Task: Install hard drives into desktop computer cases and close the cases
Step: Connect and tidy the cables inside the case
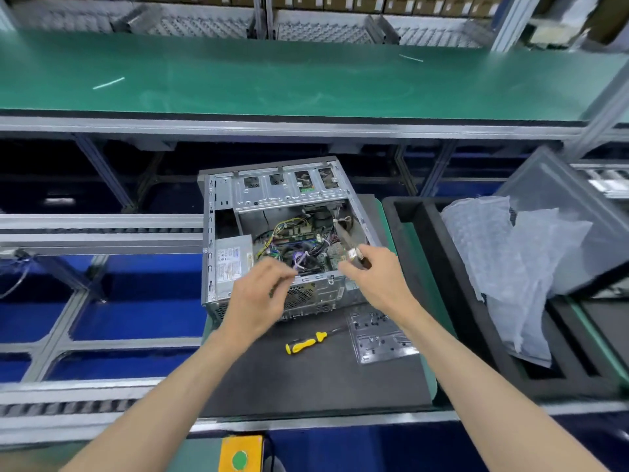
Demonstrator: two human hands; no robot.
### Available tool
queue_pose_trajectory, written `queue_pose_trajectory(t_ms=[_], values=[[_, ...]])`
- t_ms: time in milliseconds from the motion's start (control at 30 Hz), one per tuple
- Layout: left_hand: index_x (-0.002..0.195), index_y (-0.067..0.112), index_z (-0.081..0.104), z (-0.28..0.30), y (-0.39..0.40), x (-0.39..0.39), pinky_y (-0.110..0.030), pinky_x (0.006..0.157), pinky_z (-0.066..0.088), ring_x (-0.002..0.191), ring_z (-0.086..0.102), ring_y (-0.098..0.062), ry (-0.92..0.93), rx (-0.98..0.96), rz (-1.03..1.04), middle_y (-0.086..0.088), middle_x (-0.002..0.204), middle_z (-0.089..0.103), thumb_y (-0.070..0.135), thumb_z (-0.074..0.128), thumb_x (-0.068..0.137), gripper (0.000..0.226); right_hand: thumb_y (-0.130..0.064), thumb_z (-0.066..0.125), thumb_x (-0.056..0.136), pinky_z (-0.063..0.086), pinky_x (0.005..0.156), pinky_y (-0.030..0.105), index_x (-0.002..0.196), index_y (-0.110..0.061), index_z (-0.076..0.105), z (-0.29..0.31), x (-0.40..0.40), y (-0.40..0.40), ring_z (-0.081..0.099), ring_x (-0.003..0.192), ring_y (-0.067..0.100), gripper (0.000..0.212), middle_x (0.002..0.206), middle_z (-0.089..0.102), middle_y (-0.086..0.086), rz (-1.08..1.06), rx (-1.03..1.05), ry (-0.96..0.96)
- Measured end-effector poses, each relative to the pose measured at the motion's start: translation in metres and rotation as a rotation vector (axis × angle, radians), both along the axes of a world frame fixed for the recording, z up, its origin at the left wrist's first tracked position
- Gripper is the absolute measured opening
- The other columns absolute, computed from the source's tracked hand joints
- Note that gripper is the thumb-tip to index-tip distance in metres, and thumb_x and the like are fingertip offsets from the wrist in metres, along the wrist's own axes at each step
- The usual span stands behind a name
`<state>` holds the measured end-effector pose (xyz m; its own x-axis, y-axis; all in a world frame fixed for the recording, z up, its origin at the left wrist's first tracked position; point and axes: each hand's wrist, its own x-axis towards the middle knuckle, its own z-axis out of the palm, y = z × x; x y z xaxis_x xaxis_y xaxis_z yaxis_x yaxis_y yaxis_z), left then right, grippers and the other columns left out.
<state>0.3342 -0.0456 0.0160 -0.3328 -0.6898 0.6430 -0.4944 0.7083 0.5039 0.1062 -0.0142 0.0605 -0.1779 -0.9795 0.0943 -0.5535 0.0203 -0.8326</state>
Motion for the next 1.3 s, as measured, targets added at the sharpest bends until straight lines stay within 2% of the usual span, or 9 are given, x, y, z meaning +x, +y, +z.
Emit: queue_pose_trajectory(t_ms=[133, 300, 400, 533, 700, 933, 1000, 1100, 1300], values=[[0.092, 0.01, 0.077, -0.038, 0.045, 0.016, -0.031, 0.062, 0.057, 0.077, 0.066, -0.014, -0.195, 0.123, 0.011, 0.003, 0.091, 0.069, 0.004, 0.076, 0.085, 0.01, -0.032, 0.067, 0.089, 0.018, 0.055, 0.028, 0.061, -0.015, 0.032, -0.032, -0.004, 0.031, 0.024, 0.054, 0.01, 0.048, 0.053, 0.027, -0.01, 0.11, 0.14, -0.037], [0.108, 0.024, 0.076, -0.086, 0.069, 0.033, -0.04, 0.086, 0.053, 0.098, 0.067, -0.023, -0.506, 0.561, 0.316, 0.005, 0.103, 0.069, 0.023, 0.063, 0.096, 0.017, -0.039, 0.048, 0.078, 0.032, 0.066, 0.041, 0.061, -0.017, 0.043, -0.069, 0.012, 0.055, 0.045, 0.07, 0.026, 0.028, 0.067, 0.046, 0.004, 0.243, 0.423, 0.063], [0.107, 0.024, 0.074, -0.099, 0.077, 0.036, -0.039, 0.089, 0.051, 0.103, 0.064, -0.024, -0.556, 0.673, 0.37, 0.003, 0.106, 0.066, 0.025, 0.059, 0.098, 0.018, -0.043, 0.042, 0.083, 0.04, 0.069, 0.039, 0.079, -0.012, 0.061, -0.09, 0.026, 0.06, 0.058, 0.085, 0.032, 0.038, 0.079, 0.059, 0.005, 0.327, 0.515, 0.223], [0.104, 0.016, 0.075, -0.103, 0.077, 0.028, -0.036, 0.094, 0.047, 0.107, 0.058, -0.022, -0.473, 0.62, 0.419, 0.001, 0.109, 0.062, 0.017, 0.06, 0.096, 0.017, -0.039, 0.042, 0.096, 0.038, 0.067, 0.038, 0.083, -0.018, 0.054, -0.115, 0.044, 0.06, 0.059, 0.087, 0.033, 0.027, 0.09, 0.063, 0.01, 0.44, 0.452, 0.511], [0.105, 0.018, 0.07, -0.087, 0.069, 0.014, -0.032, 0.088, 0.049, 0.095, 0.059, -0.014, -0.277, 0.591, 0.344, 0.005, 0.106, 0.061, 0.004, 0.055, 0.094, 0.024, -0.03, 0.05, 0.084, 0.043, 0.073, 0.038, 0.109, -0.016, 0.062, -0.129, 0.062, 0.057, 0.063, 0.097, 0.038, 0.03, 0.106, 0.068, 0.013, 0.485, 0.397, 0.681], [0.108, 0.024, 0.07, -0.089, 0.052, 0.001, -0.031, 0.091, 0.048, 0.101, 0.061, -0.013, -0.396, 0.685, 0.156, 0.01, 0.104, 0.069, 0.018, 0.065, 0.092, 0.018, -0.033, 0.056, 0.085, 0.041, 0.069, 0.039, 0.108, -0.015, 0.053, -0.137, 0.065, 0.054, 0.064, 0.097, 0.037, 0.03, 0.104, 0.065, 0.012, 0.455, 0.251, 0.714], [0.108, 0.025, 0.07, -0.089, 0.044, -0.009, -0.032, 0.091, 0.049, 0.103, 0.062, -0.014, -0.435, 0.714, 0.1, 0.008, 0.106, 0.071, 0.023, 0.067, 0.091, 0.017, -0.035, 0.059, 0.088, 0.046, 0.079, 0.04, 0.113, -0.014, 0.053, -0.138, 0.061, 0.054, 0.06, 0.104, 0.033, 0.033, 0.111, 0.062, 0.01, 0.428, 0.247, 0.657], [0.111, 0.026, 0.069, -0.087, 0.031, -0.024, -0.033, 0.09, 0.05, 0.106, 0.063, -0.016, -0.579, 0.755, 0.03, 0.006, 0.11, 0.07, 0.026, 0.07, 0.089, 0.022, -0.036, 0.059, 0.092, 0.041, 0.097, 0.04, 0.122, -0.012, 0.055, -0.143, 0.051, 0.06, 0.052, 0.112, 0.029, 0.039, 0.119, 0.058, 0.008, 0.418, 0.222, 0.616], [0.114, 0.026, 0.06, -0.089, 0.023, -0.026, -0.04, 0.088, 0.05, 0.108, 0.06, -0.024, -0.8, 0.696, 0.033, 0.003, 0.115, 0.065, 0.015, 0.06, 0.091, 0.025, -0.029, 0.049, 0.094, 0.044, 0.096, 0.04, 0.118, -0.016, 0.059, -0.143, 0.032, 0.063, 0.052, 0.106, 0.027, 0.029, 0.117, 0.057, 0.004, 0.409, 0.185, 0.562]])
